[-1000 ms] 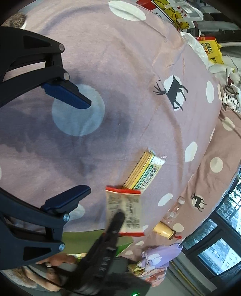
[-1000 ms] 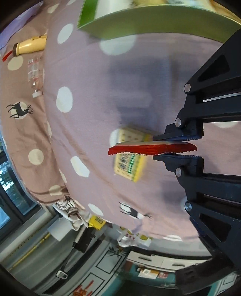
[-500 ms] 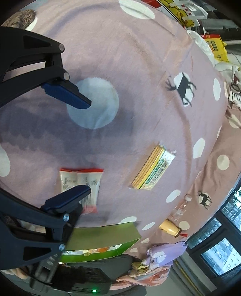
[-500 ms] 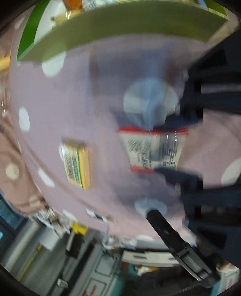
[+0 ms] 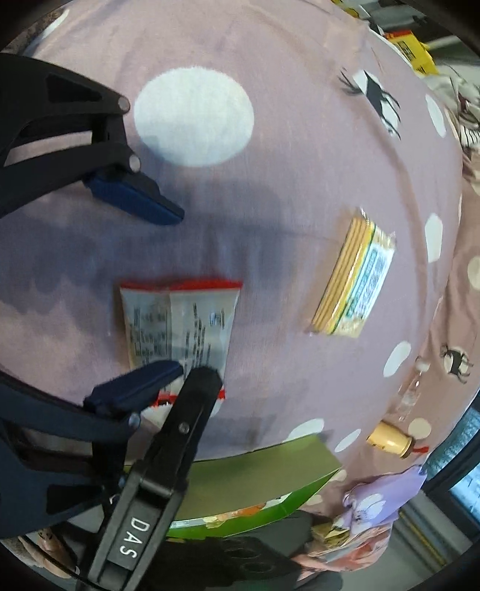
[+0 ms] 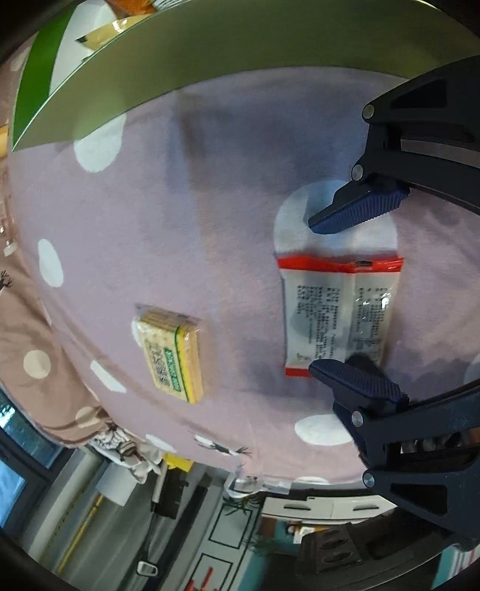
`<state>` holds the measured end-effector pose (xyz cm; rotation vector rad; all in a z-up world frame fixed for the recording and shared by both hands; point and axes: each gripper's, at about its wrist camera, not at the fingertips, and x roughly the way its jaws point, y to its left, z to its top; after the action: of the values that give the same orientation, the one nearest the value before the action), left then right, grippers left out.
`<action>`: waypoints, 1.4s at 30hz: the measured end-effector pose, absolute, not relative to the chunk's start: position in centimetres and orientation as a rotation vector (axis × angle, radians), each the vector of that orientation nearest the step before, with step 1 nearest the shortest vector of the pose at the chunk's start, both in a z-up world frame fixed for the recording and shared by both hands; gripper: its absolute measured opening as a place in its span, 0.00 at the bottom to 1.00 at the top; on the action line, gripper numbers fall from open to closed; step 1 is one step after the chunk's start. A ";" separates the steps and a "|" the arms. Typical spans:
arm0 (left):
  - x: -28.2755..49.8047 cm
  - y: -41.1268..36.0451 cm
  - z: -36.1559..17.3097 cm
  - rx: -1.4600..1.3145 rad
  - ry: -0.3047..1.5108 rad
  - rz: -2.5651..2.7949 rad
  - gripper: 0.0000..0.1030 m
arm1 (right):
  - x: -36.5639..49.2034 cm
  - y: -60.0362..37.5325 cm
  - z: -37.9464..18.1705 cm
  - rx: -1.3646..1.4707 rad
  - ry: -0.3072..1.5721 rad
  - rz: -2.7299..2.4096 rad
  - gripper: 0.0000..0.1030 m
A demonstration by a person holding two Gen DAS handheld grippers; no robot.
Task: Organize snacks
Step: 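Lift the white packet and carry it over the green box, then lower the white packet into the box and open the right gripper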
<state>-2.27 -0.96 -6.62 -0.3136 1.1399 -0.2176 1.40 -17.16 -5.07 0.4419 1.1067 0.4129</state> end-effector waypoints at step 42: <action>1.0 -22.8 4.3 -0.045 0.842 -0.644 0.29 | -2.6 -36.2 6.0 0.563 0.645 0.117 0.49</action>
<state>1.04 -22.77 4.27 -0.0446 0.8418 -0.6440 -2.56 -36.20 6.02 0.5626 0.6446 0.1166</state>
